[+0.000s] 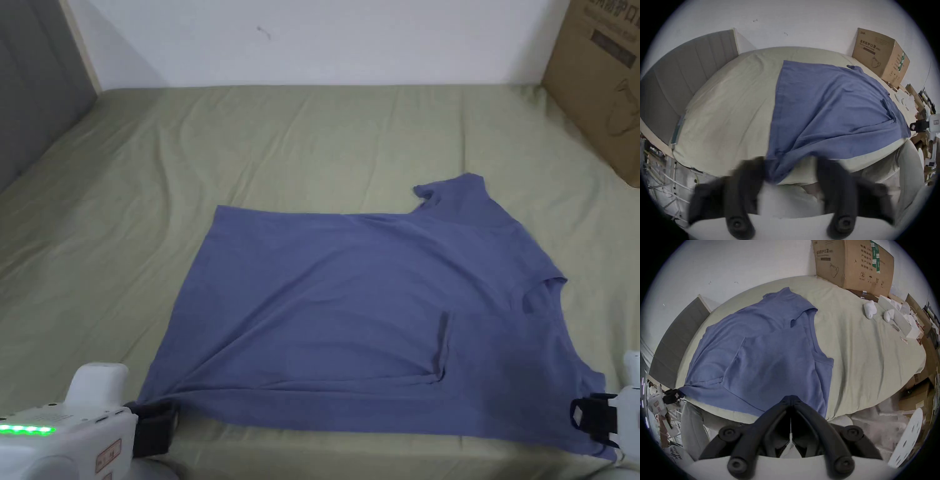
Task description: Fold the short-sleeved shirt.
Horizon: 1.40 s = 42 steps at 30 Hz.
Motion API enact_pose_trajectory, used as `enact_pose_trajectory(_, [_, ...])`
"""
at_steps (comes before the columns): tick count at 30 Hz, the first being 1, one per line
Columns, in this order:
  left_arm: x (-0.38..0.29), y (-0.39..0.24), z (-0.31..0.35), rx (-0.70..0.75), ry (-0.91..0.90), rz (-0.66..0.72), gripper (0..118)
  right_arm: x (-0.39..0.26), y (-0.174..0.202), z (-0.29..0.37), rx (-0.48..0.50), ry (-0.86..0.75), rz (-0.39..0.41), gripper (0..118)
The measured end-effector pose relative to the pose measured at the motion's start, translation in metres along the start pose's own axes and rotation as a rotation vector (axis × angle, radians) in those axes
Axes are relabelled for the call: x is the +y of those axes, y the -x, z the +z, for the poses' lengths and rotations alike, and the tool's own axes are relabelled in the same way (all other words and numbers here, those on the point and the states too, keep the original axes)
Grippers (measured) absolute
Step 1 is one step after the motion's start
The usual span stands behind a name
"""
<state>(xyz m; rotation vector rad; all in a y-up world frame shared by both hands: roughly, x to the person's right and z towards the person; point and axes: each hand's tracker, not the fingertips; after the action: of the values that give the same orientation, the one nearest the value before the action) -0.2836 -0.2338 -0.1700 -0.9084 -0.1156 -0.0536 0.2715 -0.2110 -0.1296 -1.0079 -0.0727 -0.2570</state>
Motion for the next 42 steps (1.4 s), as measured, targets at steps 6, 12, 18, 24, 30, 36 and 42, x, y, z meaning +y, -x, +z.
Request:
enact_pose_trajectory(6, [-0.002, -0.003, -0.024, -0.033, 0.062, 0.030, 2, -0.005, -0.005, -0.006, -0.003, 0.027, -0.002, 0])
enact_pose_trajectory(12, [0.003, 0.003, -0.015, -0.040, 0.050, 0.065, 2, 0.002, -0.018, -0.006, -0.022, -0.004, -0.015, 76])
enact_pose_trajectory(18, [0.008, 0.003, -0.012, -0.044, 0.049, 0.065, 1, 0.001, -0.029, -0.033, -0.024, 0.097, -0.017, 0])
enact_pose_trajectory(24, [0.010, 0.007, -0.006, -0.027, 0.047, 0.075, 2, 0.005, -0.032, -0.036, -0.011, 0.115, -0.052, 0])
enact_pose_trajectory(30, [0.024, 0.001, 0.013, -0.021, 0.009, 0.056, 2, 0.017, -0.024, -0.005, 0.014, 0.052, -0.040, 0])
enact_pose_trajectory(36, [0.065, -0.001, 0.011, 0.007, -0.028, 0.032, 2, 0.059, -0.022, 0.012, 0.088, -0.012, -0.104, 0])
enact_pose_trajectory(42, [0.130, -0.004, -0.030, 0.017, -0.032, -0.002, 2, 0.118, -0.024, -0.017, 0.066, -0.024, -0.117, 0])
